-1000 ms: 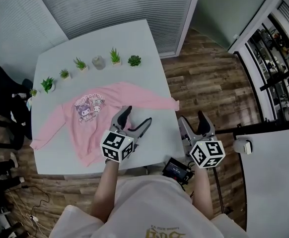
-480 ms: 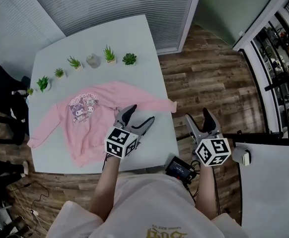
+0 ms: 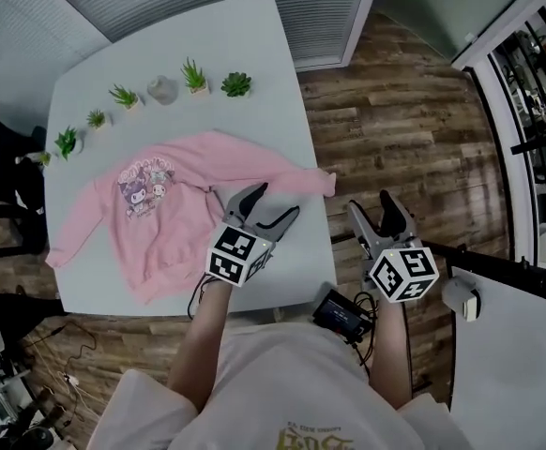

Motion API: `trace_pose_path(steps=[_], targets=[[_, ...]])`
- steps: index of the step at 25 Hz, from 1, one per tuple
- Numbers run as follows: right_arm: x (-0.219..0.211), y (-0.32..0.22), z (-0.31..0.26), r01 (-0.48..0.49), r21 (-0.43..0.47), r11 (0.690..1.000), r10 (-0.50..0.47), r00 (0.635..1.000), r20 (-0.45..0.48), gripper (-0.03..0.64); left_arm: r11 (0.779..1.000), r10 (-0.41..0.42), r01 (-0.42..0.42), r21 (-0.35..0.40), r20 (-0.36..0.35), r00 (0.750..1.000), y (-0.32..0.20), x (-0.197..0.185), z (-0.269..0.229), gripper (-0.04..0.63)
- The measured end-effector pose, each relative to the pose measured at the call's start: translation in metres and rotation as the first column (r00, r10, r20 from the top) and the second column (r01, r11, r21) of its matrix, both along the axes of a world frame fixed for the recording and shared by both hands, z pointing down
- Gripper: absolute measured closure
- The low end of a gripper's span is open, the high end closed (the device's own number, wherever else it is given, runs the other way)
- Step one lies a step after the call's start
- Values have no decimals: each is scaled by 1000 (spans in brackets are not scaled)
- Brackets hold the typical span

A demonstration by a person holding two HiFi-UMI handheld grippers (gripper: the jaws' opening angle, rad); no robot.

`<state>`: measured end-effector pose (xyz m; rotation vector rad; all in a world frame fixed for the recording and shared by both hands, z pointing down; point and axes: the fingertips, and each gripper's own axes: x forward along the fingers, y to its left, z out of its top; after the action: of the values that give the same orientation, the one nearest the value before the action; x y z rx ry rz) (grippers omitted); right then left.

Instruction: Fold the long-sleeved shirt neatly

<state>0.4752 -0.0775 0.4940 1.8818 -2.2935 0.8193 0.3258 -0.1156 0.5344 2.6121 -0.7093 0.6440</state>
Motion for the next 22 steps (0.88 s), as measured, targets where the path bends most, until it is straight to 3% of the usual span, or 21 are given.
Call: trace_pose_path(steps=[8, 18, 22], targets=[[-3, -14, 32, 39, -51, 998, -37, 999, 25, 300, 999, 16, -13, -39, 60, 998, -8, 10, 33, 303], [-6, -26, 71, 74, -123, 990, -70, 997, 32, 324, 989, 72, -55, -135, 129, 989, -26, 29, 70, 395], [-7, -30, 81, 89, -143, 986, -86, 996, 31, 327, 988, 100, -79, -132, 168, 981, -35, 38, 79, 402]])
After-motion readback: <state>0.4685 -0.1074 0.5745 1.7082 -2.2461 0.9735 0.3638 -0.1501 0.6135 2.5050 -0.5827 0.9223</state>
